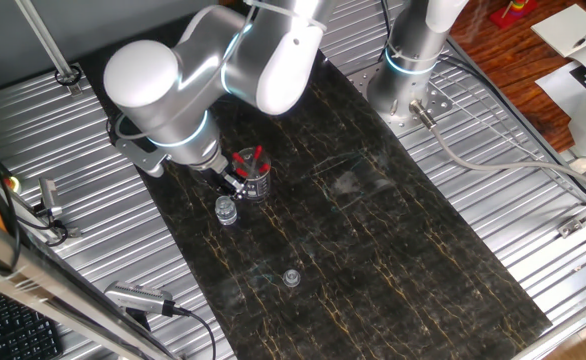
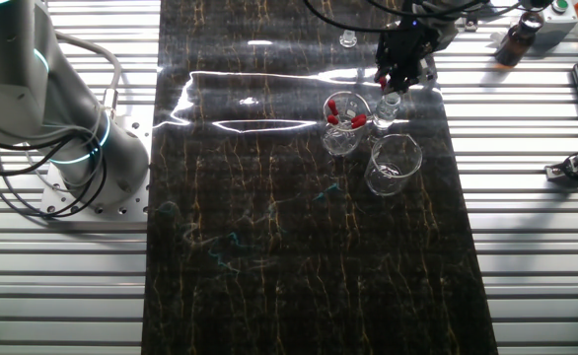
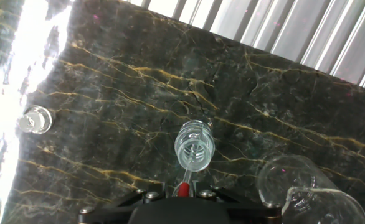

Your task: Transfer liquid using a dropper

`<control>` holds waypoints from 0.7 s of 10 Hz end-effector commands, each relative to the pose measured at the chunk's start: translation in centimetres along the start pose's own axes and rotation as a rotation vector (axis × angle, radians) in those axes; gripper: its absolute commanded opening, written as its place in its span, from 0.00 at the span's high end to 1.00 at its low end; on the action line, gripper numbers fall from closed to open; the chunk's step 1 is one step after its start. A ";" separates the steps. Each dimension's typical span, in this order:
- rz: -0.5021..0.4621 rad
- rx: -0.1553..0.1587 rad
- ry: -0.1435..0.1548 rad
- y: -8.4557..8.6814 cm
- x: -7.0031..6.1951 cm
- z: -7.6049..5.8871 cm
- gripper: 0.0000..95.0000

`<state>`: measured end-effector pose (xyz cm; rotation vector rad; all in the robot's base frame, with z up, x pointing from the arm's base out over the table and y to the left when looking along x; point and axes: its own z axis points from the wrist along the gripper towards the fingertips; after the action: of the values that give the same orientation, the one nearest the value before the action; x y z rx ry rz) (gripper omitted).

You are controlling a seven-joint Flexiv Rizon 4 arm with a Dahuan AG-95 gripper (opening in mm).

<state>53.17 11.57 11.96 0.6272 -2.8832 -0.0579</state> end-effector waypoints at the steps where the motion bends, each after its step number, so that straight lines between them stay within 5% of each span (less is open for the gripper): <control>1: 0.000 0.001 -0.004 0.0 0.0 0.0 1.00; 7: 0.004 0.002 -0.007 -0.1 0.1 0.1 1.00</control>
<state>53.19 11.41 12.01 0.6234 -2.8928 -0.0554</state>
